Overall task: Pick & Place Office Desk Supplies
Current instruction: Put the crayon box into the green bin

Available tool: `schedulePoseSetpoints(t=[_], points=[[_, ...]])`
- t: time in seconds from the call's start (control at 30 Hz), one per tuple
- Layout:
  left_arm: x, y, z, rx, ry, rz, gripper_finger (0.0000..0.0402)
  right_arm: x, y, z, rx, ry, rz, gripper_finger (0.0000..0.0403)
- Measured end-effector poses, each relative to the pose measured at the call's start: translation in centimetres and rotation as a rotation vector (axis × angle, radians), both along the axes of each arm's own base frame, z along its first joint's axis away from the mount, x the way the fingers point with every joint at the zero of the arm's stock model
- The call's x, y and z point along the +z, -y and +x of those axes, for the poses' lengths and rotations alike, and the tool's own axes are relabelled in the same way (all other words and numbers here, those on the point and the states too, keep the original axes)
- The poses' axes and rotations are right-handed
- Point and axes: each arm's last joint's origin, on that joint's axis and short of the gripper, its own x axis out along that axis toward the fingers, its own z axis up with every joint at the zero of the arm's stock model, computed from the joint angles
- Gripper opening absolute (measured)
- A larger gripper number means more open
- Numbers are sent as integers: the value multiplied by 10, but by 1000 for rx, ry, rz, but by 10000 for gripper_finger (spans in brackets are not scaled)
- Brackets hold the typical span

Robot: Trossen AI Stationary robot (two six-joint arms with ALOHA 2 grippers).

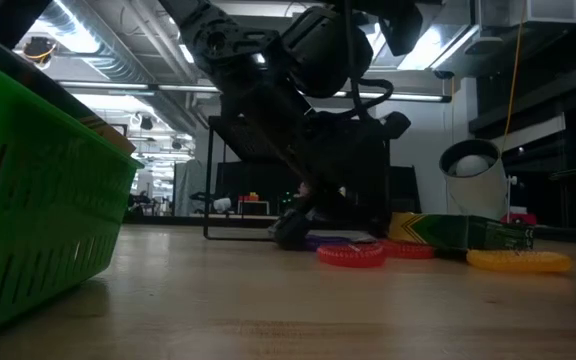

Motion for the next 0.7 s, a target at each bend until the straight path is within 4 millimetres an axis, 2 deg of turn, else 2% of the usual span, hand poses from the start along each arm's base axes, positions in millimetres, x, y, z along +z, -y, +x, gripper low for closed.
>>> schedulePoseSetpoints(t=[0.1,0.33,0.53,0.7], points=[[0,0,0,8,-1,11,7,0,0,0,2,0,4,196],[3,9,0,16,1,69,2,0,-1,0,21,1,12,196],[19,18,-4,45,16,51,2,0,-2,0,47,1,0,196],[41,23,-13,78,6,20,2,4,-7,-2,72,38,-38,196]])
